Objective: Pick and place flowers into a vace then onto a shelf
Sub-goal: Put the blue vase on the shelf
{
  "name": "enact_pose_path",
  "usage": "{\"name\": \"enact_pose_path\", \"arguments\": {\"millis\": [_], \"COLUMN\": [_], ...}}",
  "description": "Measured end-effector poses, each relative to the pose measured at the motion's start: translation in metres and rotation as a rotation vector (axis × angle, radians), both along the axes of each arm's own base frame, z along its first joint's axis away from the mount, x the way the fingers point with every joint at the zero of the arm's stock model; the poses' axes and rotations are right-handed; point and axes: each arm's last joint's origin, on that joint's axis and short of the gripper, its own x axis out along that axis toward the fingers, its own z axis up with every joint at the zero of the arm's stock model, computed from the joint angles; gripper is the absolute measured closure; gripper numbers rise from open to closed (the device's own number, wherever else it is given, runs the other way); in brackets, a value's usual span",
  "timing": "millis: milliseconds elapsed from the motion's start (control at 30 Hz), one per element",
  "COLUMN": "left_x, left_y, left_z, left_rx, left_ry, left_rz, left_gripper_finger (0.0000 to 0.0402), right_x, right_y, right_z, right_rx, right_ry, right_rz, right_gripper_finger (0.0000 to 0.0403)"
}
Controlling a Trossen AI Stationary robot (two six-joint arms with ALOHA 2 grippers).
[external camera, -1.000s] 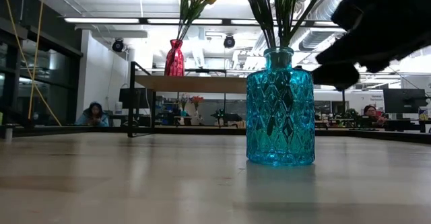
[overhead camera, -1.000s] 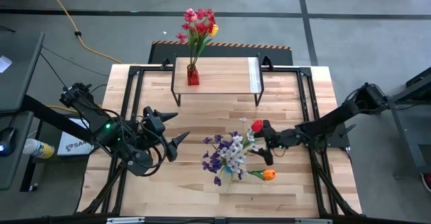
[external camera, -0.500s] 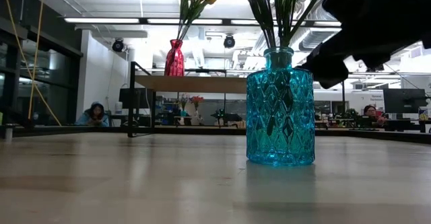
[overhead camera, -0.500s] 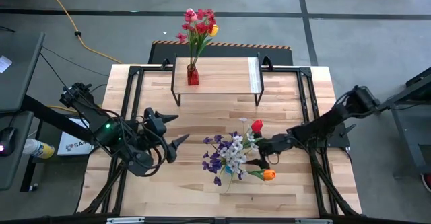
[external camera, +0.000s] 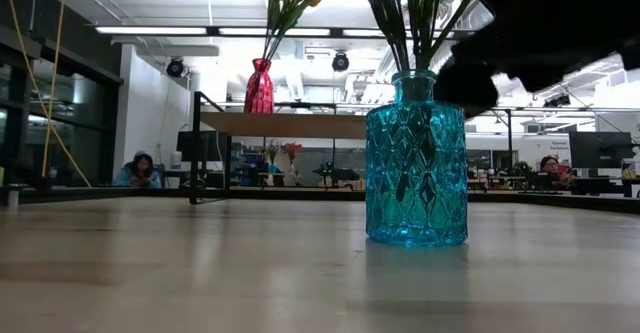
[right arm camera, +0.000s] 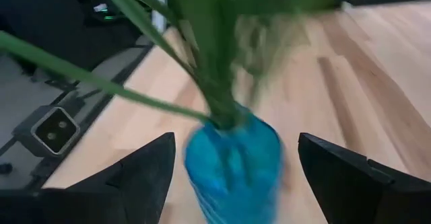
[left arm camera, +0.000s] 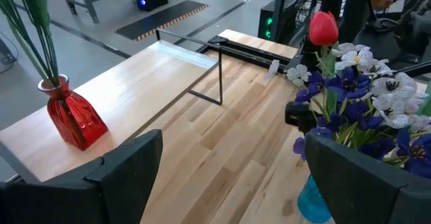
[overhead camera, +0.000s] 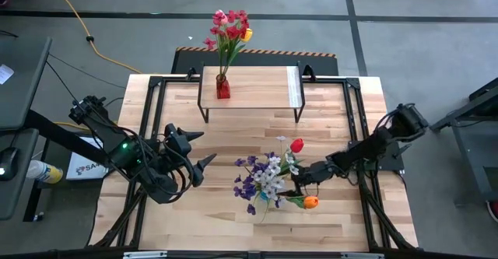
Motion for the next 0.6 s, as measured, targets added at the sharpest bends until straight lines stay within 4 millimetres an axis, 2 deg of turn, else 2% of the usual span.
{"name": "enact_pose_path", "arguments": {"millis": [133, 267, 600], "left_x": [0.000, 0.000, 0.000], "left_y": [0.000, -0.001, -0.001], "left_z": [0.000, -0.001, -0.001], "left_rx": [-0.008, -0.032, -0.046], "left_ry": [0.001, 0.011, 0.021], "left_rz": [-0.004, -0.017, -0.026], "left_gripper_finger": [0.0009, 0.0009, 0.0009], "right_x": [0.017, 0.024, 0.025], "right_y": [0.009, 0.011, 0.008], "right_z": [0.001, 0.000, 0.000], "right_rx": [-0.036, -0.062, -0.045], "right_ry": [0.008, 0.030, 0.031], "right_rz": [0.033, 0.032, -0.044], "right_gripper_finger": [0.0100, 0.0100, 0.0100]}}
